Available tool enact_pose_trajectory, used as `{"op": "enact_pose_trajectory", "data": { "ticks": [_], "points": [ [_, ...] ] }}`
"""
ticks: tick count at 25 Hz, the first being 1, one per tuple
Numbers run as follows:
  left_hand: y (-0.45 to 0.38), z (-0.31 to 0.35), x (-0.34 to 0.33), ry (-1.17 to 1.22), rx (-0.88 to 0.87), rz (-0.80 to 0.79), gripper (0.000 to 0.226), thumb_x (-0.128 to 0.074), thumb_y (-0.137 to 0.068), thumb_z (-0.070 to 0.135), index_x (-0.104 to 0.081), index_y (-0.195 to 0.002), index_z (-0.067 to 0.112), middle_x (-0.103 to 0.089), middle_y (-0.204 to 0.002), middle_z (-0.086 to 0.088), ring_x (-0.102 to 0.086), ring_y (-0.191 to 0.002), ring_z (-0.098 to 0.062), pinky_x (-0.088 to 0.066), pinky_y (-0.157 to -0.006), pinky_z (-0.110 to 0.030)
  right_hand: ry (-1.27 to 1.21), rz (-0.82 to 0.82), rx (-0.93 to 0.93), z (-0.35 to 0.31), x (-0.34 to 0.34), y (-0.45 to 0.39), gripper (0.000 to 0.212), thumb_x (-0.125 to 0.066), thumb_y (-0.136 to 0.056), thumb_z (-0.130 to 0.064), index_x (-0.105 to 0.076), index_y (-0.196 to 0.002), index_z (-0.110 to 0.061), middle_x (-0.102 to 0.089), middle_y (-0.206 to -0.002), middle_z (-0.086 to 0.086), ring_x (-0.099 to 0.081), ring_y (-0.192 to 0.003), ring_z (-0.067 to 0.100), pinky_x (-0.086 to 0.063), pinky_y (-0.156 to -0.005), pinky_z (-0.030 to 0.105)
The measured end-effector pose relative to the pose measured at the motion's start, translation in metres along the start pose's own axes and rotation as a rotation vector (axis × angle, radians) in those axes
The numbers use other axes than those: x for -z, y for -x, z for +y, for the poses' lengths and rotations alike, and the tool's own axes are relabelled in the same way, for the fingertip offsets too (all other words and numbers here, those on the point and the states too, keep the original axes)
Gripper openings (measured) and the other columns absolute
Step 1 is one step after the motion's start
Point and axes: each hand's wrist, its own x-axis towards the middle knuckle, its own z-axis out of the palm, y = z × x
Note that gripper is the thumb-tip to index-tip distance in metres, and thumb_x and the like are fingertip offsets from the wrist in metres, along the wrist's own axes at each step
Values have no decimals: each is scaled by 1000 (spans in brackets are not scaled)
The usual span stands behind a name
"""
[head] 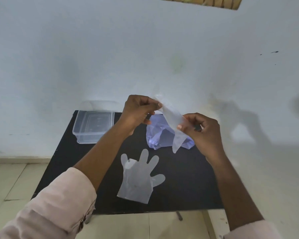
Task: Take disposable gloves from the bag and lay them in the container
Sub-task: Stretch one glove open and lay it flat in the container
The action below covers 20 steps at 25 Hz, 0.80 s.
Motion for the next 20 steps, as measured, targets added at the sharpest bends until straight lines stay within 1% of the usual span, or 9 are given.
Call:
{"op": "enact_pose_trajectory", "data": {
  "ticks": [2,5,8,10,11,13,15,17,20],
  "points": [
    [4,0,-1,-16,26,39,7,-79,-78,25,-78,-71,24,-76,-71,9,-67,-60,-5,-52,-48,-22,-151,103,-11,2,-2,-3,19,-69,-80,-31,-72,-82,-12,-72,-79,-1,-64,-74,17,-46,-71,27],
    [14,-4,7,-167,24,90,6,-80,-77,28,-77,-75,23,-73,-69,10,-64,-62,-5,-52,-51,-23,-300,84,-38,8,-1,-6,15,-65,-80,-28,-72,-79,-14,-70,-73,-5,-63,-69,16,-47,-66,27],
    [24,-7,16,-442,-131,82,15,-83,-71,29,-72,-79,33,-71,-85,13,-61,-71,-2,-48,-66,-16,-310,5,-14,13,-1,-10,14,-66,-81,-29,-72,-78,-16,-71,-73,-4,-64,-69,17,-46,-63,25],
    [27,-3,19,-503,-226,31,23,-85,-69,29,-71,-87,34,-66,-95,18,-58,-83,5,-42,-70,-7,-314,-49,8,13,3,-13,10,-68,-84,-24,-72,-75,-22,-71,-68,-12,-63,-68,15,-46,-60,21],
    [27,0,20,-488,-227,0,22,-85,-70,29,-73,-88,31,-66,-96,17,-58,-84,5,-42,-71,-7,-309,-77,19,14,5,-15,13,-68,-85,-21,-72,-74,-24,-71,-67,-14,-63,-68,12,-47,-59,19],
    [27,3,19,-413,-169,-33,17,-83,-73,31,-78,-88,25,-71,-98,11,-60,-83,-3,-46,-72,-16,-301,-129,29,16,10,-16,17,-67,-87,-17,-72,-72,-24,-71,-68,-15,-62,-66,7,-46,-55,16],
    [27,3,19,-328,-123,-27,13,-80,-77,29,-79,-86,20,-74,-97,7,-63,-82,-8,-50,-65,-21,-306,-169,22,16,14,-16,16,-67,-87,-15,-73,-73,-20,-71,-68,-13,-60,-64,4,-45,-51,13],
    [28,4,18,-274,-95,-20,16,-79,-78,31,-79,-86,17,-74,-97,8,-65,-85,-7,-52,-59,-21,-314,-192,8,16,19,-17,15,-68,-86,-13,-73,-73,-19,-71,-67,-14,-60,-63,2,-43,-52,11],
    [29,7,20,-226,-89,-25,16,-81,-76,33,-79,-83,18,-75,-98,9,-68,-87,-8,-53,-58,-20,-316,-187,-3,13,24,-19,14,-68,-86,-11,-73,-74,-17,-71,-66,-15,-60,-62,0,-42,-51,11]
  ]
}}
